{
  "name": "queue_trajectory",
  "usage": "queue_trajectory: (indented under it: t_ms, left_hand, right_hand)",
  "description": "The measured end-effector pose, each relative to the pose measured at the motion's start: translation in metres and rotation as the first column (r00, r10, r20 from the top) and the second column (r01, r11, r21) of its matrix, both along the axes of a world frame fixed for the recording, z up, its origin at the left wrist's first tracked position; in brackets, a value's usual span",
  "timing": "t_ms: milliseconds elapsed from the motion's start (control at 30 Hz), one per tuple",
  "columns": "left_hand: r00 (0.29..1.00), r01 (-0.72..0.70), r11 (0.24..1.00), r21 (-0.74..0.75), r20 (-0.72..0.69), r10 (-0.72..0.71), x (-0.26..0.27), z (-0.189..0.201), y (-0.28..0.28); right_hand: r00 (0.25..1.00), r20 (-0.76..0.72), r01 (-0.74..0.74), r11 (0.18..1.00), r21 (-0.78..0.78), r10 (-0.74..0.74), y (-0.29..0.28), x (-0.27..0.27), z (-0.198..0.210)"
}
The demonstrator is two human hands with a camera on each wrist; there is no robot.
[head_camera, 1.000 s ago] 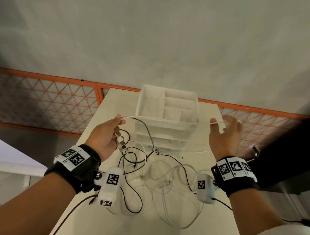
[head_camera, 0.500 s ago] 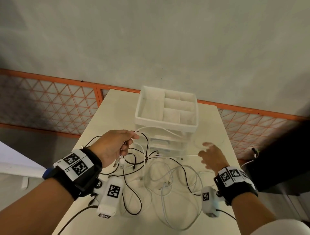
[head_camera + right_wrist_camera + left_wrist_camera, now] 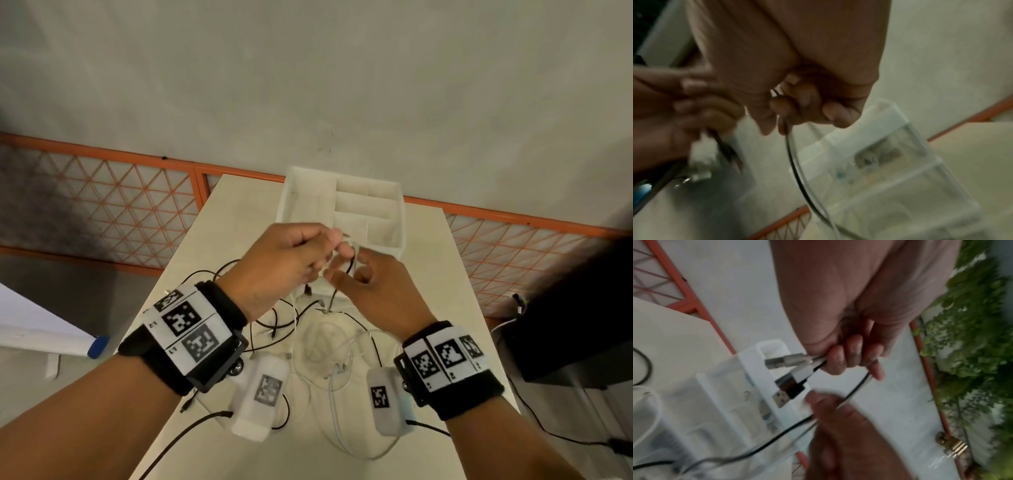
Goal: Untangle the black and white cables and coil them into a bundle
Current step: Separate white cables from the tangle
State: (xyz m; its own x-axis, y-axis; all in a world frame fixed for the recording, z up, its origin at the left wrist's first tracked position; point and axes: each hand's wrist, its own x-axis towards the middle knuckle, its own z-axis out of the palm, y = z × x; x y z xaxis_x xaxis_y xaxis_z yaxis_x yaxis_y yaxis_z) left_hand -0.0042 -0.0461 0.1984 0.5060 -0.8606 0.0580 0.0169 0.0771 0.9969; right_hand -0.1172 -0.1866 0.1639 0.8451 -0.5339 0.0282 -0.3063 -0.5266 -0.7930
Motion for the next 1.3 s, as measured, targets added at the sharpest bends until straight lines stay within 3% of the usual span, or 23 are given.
queue_trajectory:
  t_ms: [133, 200, 333, 433, 533, 600, 667, 733, 867, 1067, 1233, 1300]
  left_hand:
    - [0.992, -0.055, 0.971, -0.234, -0.123, 0.027, 0.019, 0.024, 0.015]
    - [0.992, -0.095, 0.972, -0.215, -0.105, 0.073, 0.031, 0.022, 0.024]
    - [0.976, -0.204, 0.97, 0.132, 0.104, 0.191, 0.036, -0.012, 0.03]
    - [0.953, -0.275, 0.92, 0.28, 0.209, 0.221, 0.037, -0.036, 0.03]
    - [0.941, -0.307, 0.89, 0.338, 0.247, 0.23, 0.039, -0.049, 0.031]
    - [0.94, -0.314, 0.875, 0.369, 0.253, 0.231, 0.038, -0.055, 0.03]
    - [0.937, -0.322, 0.858, 0.399, 0.265, 0.228, 0.035, -0.061, 0.029]
    - [0.927, -0.348, 0.846, 0.405, 0.283, 0.246, 0.034, -0.065, 0.027]
    - [0.89, -0.423, 0.807, 0.411, 0.357, 0.285, 0.036, -0.075, 0.024]
    - [0.92, -0.195, 0.783, 0.591, 0.387, -0.063, 0.027, -0.084, 0.023]
    - [0.931, -0.226, 0.792, 0.567, 0.365, 0.004, 0.023, -0.089, 0.026]
    - [0.939, -0.245, 0.777, 0.58, 0.342, 0.041, 0.023, -0.095, 0.028]
  right_hand:
    - [0.93, -0.27, 0.254, 0.967, -0.014, -0.249, -0.032, -0.006, -0.041]
    - [0.889, -0.273, 0.368, 0.928, -0.05, -0.367, -0.05, -0.014, -0.049]
    - [0.841, 0.133, 0.531, 0.847, -0.013, -0.525, -0.081, -0.016, -0.028]
    - [0.771, 0.321, 0.577, 0.816, 0.015, -0.551, -0.094, -0.019, -0.017]
    - [0.767, 0.337, 0.565, 0.823, 0.048, -0.546, -0.097, -0.027, -0.027]
    - [0.813, 0.221, 0.546, 0.837, 0.029, -0.538, -0.096, -0.033, -0.044]
    - [0.85, 0.011, 0.527, 0.849, -0.045, -0.527, -0.091, -0.041, -0.062]
    - [0.822, -0.075, 0.563, 0.825, -0.036, -0.564, -0.089, -0.048, -0.075]
    - [0.8, 0.054, 0.591, 0.799, 0.111, -0.598, -0.099, -0.043, -0.068]
    - [0.843, 0.32, 0.394, 0.901, 0.18, -0.433, -0.1, -0.019, -0.004]
    - [0.867, 0.396, 0.213, 0.943, 0.255, -0.303, -0.099, -0.023, 0.007]
    - [0.894, 0.326, 0.193, 0.921, 0.339, -0.307, -0.105, -0.028, -0.012]
